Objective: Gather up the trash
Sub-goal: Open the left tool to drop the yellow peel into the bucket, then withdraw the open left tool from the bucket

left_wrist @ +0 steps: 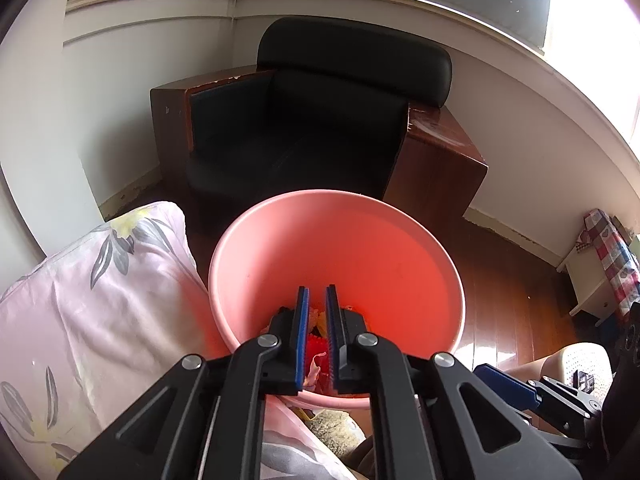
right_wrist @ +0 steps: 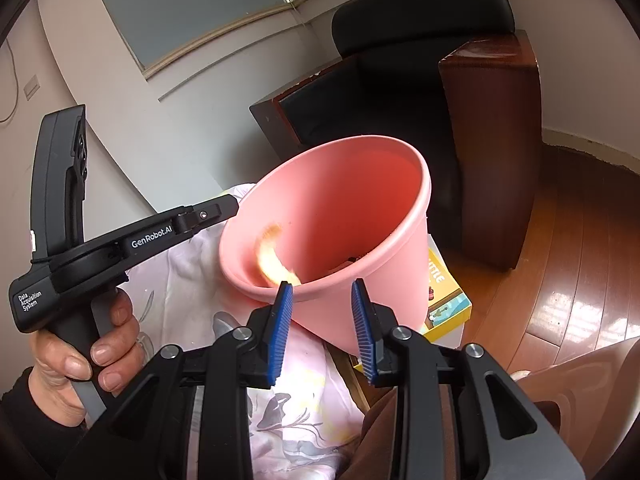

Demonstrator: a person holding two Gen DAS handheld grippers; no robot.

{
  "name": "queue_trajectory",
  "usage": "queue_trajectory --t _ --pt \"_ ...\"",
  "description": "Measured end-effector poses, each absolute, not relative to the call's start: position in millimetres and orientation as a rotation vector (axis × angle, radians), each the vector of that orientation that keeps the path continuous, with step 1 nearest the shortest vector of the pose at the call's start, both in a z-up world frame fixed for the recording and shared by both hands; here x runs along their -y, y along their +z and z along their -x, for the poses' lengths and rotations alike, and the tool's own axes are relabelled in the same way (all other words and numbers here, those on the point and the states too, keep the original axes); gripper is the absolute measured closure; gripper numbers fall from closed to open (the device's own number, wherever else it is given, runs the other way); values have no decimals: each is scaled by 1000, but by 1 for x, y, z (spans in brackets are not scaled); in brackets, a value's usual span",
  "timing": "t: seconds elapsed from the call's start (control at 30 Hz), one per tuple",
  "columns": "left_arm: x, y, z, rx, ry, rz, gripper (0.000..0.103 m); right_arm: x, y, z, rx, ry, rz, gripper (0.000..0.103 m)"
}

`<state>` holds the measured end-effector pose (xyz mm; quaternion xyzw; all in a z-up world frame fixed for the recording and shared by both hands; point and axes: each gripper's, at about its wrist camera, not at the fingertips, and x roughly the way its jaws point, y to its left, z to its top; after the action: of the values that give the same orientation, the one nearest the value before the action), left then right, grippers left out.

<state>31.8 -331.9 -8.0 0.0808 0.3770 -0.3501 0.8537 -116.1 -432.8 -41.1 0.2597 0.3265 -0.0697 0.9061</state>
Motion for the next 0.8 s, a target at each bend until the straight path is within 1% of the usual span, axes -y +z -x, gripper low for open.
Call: queue_trajectory --t 0.03,0.07,0.1,0.13,0.27,0.33,0.8 --pt "332 -8 -32 -793 -735 -172 86 433 -41 117 -675 -145 -537 72" --pt "332 -8 -31 -793 -732 -176 82 433 -42 117 -675 -146 -538 72" --pt "331 -8 -31 -789 -728 -177 75 432 -41 117 -676 -147 -539 72" --pt "330 -7 -30 -783 -724 -178 72 432 -41 117 -677 -148 -540 72" --pt "327 -5 -29 -779 -720 -174 68 430 -40 118 -676 -149 -535 72" --pt "325 -3 -27 -776 -718 -171 64 428 -38 118 -674 -148 -530 72" --pt "294 17 -9 -722 -687 -128 63 402 -22 118 -667 -139 -430 72"
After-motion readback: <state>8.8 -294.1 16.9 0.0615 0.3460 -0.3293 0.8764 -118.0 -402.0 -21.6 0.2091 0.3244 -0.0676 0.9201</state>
